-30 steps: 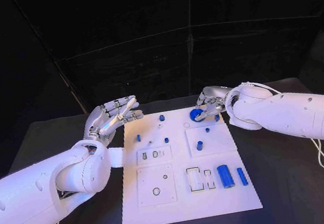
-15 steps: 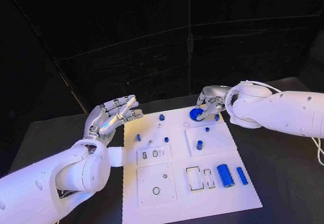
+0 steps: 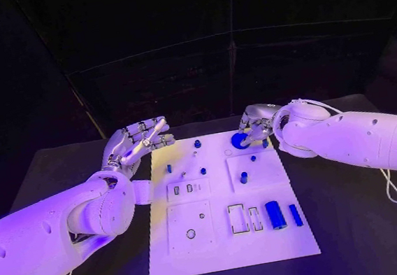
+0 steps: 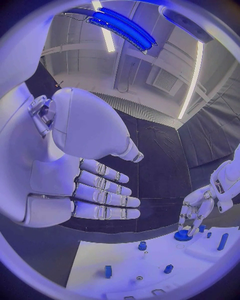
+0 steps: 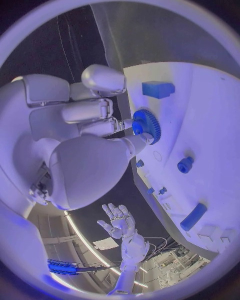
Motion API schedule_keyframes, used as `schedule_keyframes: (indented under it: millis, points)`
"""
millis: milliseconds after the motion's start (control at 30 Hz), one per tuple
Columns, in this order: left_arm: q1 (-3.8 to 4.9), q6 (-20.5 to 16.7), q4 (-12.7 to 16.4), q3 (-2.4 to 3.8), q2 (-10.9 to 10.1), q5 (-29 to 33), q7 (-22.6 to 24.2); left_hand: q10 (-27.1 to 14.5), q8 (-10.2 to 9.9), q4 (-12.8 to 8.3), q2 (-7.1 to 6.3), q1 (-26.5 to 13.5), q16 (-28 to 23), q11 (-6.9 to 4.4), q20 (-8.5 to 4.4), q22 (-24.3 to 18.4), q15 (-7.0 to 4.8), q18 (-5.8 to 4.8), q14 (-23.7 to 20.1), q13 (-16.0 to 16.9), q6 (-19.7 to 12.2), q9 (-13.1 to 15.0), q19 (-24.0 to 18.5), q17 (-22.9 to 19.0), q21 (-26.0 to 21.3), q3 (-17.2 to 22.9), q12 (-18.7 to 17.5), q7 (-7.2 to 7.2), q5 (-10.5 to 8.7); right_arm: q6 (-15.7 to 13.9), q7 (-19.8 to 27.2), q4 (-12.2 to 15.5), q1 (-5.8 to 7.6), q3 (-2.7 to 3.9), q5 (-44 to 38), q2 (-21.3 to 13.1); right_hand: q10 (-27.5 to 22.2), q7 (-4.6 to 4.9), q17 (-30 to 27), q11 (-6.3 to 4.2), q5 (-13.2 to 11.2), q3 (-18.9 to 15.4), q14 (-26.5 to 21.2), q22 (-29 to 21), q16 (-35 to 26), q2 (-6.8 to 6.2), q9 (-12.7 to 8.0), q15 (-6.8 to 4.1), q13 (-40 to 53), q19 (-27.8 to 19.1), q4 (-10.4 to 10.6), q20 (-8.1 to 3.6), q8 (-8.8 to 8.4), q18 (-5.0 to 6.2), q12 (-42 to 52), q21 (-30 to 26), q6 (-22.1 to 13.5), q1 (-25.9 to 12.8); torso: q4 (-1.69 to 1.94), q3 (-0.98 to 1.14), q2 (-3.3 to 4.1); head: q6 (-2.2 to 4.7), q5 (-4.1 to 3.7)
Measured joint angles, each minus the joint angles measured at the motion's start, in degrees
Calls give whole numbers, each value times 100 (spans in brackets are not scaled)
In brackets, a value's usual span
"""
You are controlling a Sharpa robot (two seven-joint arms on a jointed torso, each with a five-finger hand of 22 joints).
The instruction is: Assemble the parts on the task board
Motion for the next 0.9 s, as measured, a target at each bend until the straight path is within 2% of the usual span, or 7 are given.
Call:
schedule_keyframes:
  millis: [167, 267, 367, 567, 700, 900]
  points:
    - [0, 2, 3, 0, -4, 0, -4, 0, 0, 0, 24, 24, 0, 0, 0, -6, 0, 0, 0, 0, 0, 0, 0, -6, 0, 0, -23, 0, 0, -173, 14, 35, -18, -8, -49, -3, 50, 2, 0, -51, -4, 130, 20, 37, 4, -3, -3, -21, -9, 21, -82, -21, 2, -1, 47, 3, 2, 3, 0, 0, 0, -1, 8]
    - [0, 3, 5, 0, -8, 0, -7, 0, 0, 0, 25, 25, 0, 0, 0, -6, 0, 1, 0, 0, 0, 0, 0, -6, 0, 0, -23, 0, 0, -297, 29, 149, -25, -12, -76, -49, 70, 2, 0, -70, 73, 155, 20, 54, 4, -38, -4, -22, -12, 25, -89, -25, 3, -1, 62, 10, 2, 38, 0, 0, 0, -1, 19]
    - [0, 4, 9, 0, -13, -1, -9, 0, 0, 0, 25, 25, 0, 0, 0, -6, 0, 0, 0, 0, 0, -1, 0, -6, 0, 0, -23, 0, 0, -430, 43, 390, -26, -12, -97, -139, 70, 3, 0, -71, 86, 187, 20, 61, 4, -36, -5, -22, -15, 42, -89, -42, 3, -93, 67, 26, 3, 37, 0, 0, 0, 2, 27]
    - [0, 6, 15, 0, -23, -1, -13, 0, -24, -40, 45, 45, -34, 0, 0, -14, 0, 0, 0, 0, 21, -6, 0, -11, -24, 8, -45, 21, 0, -689, 54, 917, -26, -11, -139, -218, 70, 4, -1, -71, 24, 188, 20, 68, 4, 26, -8, -21, -8, 42, -89, -42, -11, -93, 70, 26, 4, -26, 1, -3, -1, 12, 58]
    - [0, 7, 21, 0, -25, -1, -15, 0, -24, -40, 27, 64, -34, 0, 0, -18, 0, 0, 0, 0, 21, -6, 0, -11, -24, 8, -45, 21, 0, -872, 54, 1094, -25, -10, -243, -82, 90, 4, -1, -51, 2, 188, 20, 79, 4, 51, -8, -21, -3, 42, -89, -42, -42, -92, 72, 26, 4, -76, 5, -3, 0, 16, 57]
    - [0, 7, 23, 0, -20, -1, -17, 0, -23, -40, 21, 70, -34, 0, 0, -20, 0, 0, 0, 0, 21, -6, 0, -11, -24, 8, -45, 21, 0, -1095, 47, 1011, -23, -9, -551, 334, 90, 4, -1, -52, 1, 227, 20, 91, 4, 21, -7, -21, -10, 41, -50, -42, -62, -92, 69, 25, 5, -164, 13, -2, 6, 7, 57]
